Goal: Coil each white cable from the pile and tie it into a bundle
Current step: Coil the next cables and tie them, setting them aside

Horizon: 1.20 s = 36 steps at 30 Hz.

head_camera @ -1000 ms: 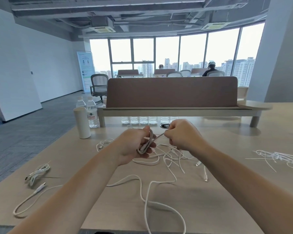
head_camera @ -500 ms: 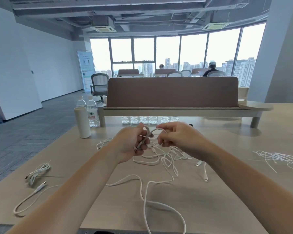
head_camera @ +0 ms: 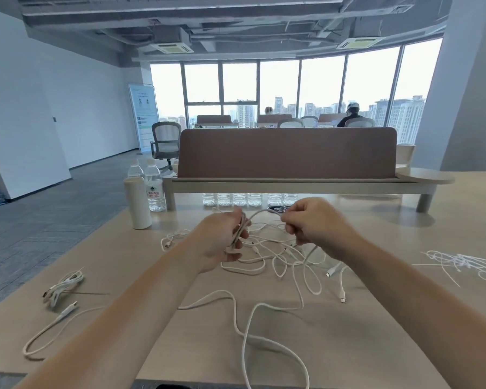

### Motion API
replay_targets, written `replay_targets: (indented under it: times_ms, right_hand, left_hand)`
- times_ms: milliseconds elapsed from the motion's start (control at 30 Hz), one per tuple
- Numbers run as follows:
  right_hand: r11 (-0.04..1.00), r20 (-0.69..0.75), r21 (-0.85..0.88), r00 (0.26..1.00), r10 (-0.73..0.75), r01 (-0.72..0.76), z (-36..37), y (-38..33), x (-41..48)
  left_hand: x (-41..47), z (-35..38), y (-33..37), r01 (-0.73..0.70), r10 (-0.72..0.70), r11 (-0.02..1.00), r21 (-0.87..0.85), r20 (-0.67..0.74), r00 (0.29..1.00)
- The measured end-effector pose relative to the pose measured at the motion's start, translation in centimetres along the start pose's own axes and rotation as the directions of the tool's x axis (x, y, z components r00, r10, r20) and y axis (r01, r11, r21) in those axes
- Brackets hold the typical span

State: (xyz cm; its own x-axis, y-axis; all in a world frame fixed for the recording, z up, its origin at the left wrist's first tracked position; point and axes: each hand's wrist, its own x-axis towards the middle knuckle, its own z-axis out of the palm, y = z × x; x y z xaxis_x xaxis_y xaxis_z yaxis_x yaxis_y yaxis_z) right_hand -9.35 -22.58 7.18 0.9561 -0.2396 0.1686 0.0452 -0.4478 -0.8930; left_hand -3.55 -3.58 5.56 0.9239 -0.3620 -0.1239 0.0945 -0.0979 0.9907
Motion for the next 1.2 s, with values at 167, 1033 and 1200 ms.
replay_targets:
  times_ms: [167,1033,1200]
  right_hand:
    - [0.990,-0.090,-0.101,0.990,-0.109,0.099,2.3,-1.0,-1.0]
    - [0.896,0.117,-0.304,0.946,-0.303,0.324,4.7,-1.6,-2.5]
    - [0.898,0.119,-0.297,0.946,-0.302,0.324,4.6,-1.4,-2.5]
  left_hand:
    - [0.0,1.4,-0.1,0.035,-0.036,0.998,-0.058,-0.019,0.999]
    - [-0.3,1.1,-0.3,0.040,-0.017,0.982,-0.183,0.127,0.992]
    - [-0.3,1.2,-0.2,0.018,0.001,0.977,-0.211,0.091,0.996]
